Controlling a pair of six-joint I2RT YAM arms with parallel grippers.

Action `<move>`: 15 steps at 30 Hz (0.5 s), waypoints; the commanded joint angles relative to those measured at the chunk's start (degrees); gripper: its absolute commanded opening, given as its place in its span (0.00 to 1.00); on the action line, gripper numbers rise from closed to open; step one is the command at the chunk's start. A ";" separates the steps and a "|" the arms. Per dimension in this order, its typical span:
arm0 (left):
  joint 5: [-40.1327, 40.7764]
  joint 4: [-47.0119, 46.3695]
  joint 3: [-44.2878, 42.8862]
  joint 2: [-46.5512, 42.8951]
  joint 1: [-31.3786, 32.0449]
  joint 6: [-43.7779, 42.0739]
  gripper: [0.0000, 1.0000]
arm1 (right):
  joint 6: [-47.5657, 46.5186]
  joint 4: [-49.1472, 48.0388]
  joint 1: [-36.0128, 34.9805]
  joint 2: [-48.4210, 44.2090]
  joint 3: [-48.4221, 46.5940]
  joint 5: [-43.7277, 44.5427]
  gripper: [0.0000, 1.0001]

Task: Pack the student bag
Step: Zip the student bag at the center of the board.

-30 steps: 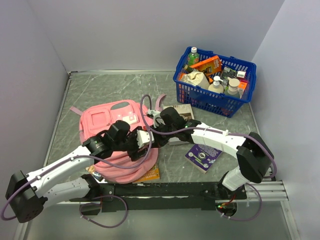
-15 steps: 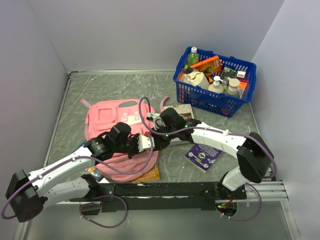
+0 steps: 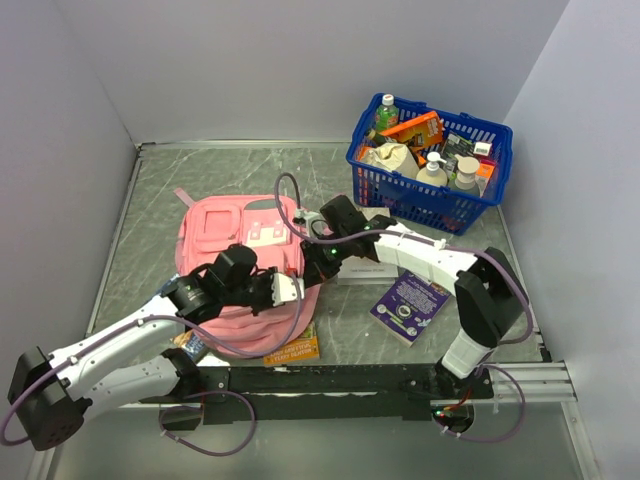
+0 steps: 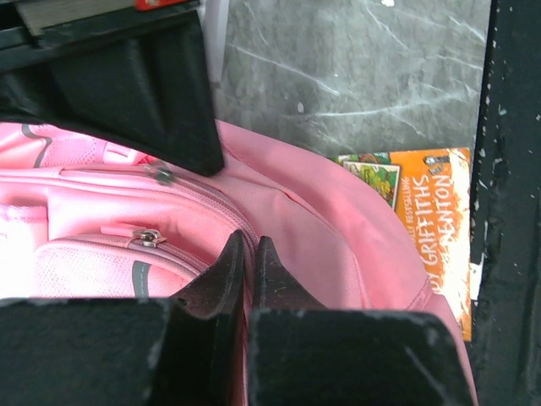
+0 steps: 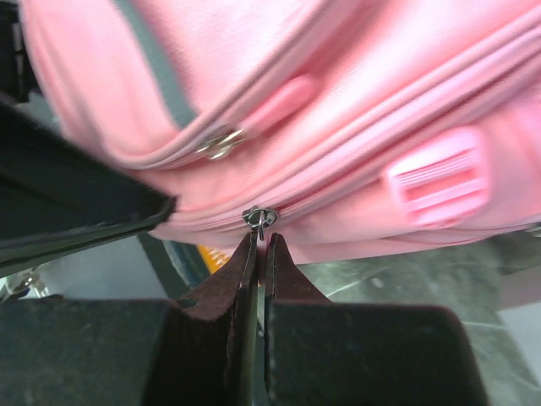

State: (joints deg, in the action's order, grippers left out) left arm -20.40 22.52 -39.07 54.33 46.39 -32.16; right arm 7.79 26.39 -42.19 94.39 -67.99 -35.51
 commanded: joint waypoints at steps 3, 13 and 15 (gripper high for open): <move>-2.80 5.34 0.84 -2.12 0.37 0.43 0.01 | -1.29 -5.11 2.47 -2.53 1.44 3.87 0.00; -5.52 7.80 0.31 -3.17 0.45 -1.85 0.01 | -2.69 -4.69 4.84 1.40 -5.81 11.51 0.00; -5.87 7.97 0.14 -3.17 0.45 -2.03 0.01 | -3.04 -4.51 6.32 3.95 -8.29 12.30 0.00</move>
State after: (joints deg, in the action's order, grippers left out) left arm -21.12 23.83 -38.63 52.64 46.44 -33.21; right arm 7.25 23.94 -40.64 95.44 -68.47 -31.22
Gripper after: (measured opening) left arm 0.040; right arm 0.045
